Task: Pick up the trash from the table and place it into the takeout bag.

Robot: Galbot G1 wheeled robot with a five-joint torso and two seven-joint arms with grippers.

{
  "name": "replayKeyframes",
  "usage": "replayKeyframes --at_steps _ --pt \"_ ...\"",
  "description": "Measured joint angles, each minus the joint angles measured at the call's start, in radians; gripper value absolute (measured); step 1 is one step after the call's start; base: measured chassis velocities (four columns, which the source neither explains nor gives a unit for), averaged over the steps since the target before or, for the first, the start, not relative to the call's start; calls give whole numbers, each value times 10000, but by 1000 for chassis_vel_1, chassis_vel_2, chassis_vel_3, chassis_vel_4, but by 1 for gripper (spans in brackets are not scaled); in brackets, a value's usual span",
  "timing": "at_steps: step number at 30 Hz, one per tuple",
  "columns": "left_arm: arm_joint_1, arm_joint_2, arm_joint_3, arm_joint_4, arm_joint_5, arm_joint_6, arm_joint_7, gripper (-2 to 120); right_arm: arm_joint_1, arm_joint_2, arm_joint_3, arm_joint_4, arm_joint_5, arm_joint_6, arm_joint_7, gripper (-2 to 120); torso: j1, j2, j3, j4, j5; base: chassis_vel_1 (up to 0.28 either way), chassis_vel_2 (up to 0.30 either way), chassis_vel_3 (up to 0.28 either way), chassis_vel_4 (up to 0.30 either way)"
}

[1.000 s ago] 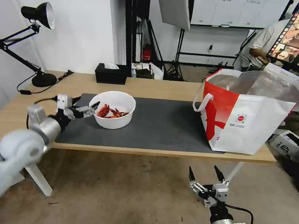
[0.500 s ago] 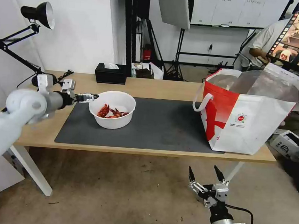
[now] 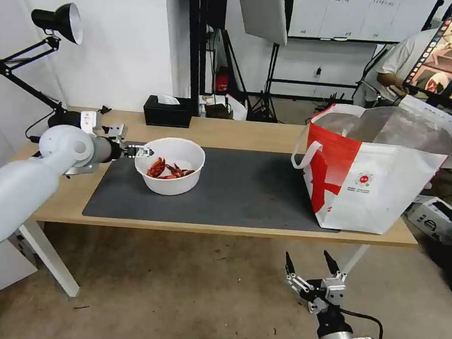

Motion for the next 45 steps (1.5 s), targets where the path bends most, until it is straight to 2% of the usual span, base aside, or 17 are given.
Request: replayKeyframes --at_steps 10,18,23,27,45 --pt "76 -25 157 81 -35 -45 -54 100 0 0 0 0 0 1 0 100 -1 1 0 1 1 0 0 0 0" --pt "100 -136 311 362 -495 -66 -555 100 0 0 0 0 0 0 0 100 -1 0 0 1 0 0 0 0 0" --pt "125 -213 313 365 -1108 -91 -1308 100 0 1 0 0 0 1 0 100 -1 1 -1 1 2 0 0 0 0" --pt "141 -250 306 365 -1232 -102 -1487 100 0 0 0 0 0 1 -1 100 -1 2 -2 2 2 0 0 0 0" --pt "259 -283 258 59 -1446 -102 -1837 32 0 0 0 0 0 1 0 100 -1 1 -1 1 -1 0 0 0 0"
